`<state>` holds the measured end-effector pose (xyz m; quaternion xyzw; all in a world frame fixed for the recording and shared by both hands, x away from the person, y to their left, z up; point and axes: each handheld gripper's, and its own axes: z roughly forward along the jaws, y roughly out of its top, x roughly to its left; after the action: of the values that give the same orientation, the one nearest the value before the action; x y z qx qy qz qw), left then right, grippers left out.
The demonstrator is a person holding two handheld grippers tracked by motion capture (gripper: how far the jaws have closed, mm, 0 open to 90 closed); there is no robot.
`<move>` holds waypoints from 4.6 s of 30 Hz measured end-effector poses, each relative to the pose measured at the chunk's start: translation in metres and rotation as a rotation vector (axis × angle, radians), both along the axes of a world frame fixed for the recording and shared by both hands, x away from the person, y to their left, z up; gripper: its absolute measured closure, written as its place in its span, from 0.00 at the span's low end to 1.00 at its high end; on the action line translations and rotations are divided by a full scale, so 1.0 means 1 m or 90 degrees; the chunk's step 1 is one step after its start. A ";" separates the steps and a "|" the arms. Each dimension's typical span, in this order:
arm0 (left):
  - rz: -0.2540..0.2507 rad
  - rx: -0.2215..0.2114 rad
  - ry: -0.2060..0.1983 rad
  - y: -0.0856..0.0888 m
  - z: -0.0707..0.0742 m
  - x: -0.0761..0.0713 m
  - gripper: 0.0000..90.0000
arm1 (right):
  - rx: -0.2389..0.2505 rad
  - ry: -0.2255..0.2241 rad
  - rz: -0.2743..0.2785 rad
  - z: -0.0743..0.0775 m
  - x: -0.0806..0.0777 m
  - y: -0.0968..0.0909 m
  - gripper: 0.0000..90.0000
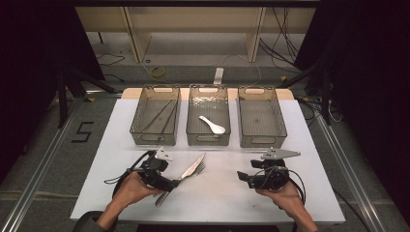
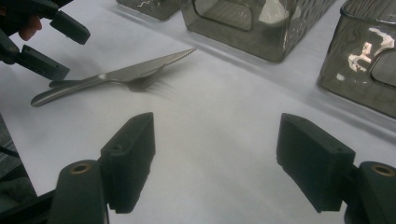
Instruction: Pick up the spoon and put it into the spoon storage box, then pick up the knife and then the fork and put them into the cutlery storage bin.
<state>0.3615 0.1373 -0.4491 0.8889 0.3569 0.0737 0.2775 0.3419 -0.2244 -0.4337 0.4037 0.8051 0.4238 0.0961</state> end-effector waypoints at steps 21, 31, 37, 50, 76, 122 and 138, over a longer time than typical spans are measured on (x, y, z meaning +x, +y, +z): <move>-0.010 0.068 0.021 -0.015 -0.005 0.010 0.26 | 0.000 0.002 0.005 -0.001 -0.008 0.000 0.31; -0.023 0.097 0.036 -0.022 -0.010 0.015 0.35 | -0.007 0.001 0.007 -0.002 -0.008 -0.001 0.31; -0.037 0.114 0.038 -0.025 -0.010 0.014 0.42 | -0.012 0.002 0.009 -0.001 -0.008 0.001 0.31; -0.065 0.137 0.073 -0.028 -0.016 0.016 0.64 | -0.019 0.006 0.017 -0.003 -0.008 0.002 0.31; -0.052 0.077 0.079 -0.016 -0.008 0.019 0.89 | -0.017 0.009 0.014 -0.003 -0.007 0.001 0.32; -0.223 0.063 0.150 -0.069 0.008 -0.005 0.90 | -0.198 -0.139 0.341 -0.008 -0.029 0.115 0.39; -0.270 0.090 0.161 -0.081 0.015 -0.012 0.90 | -0.286 -0.192 0.387 -0.021 -0.036 0.127 0.49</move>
<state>0.3497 0.0568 -0.4340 0.9632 0.1886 -0.0734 0.1772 0.3060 -0.0973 -0.4543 0.0496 0.9372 0.3009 0.1692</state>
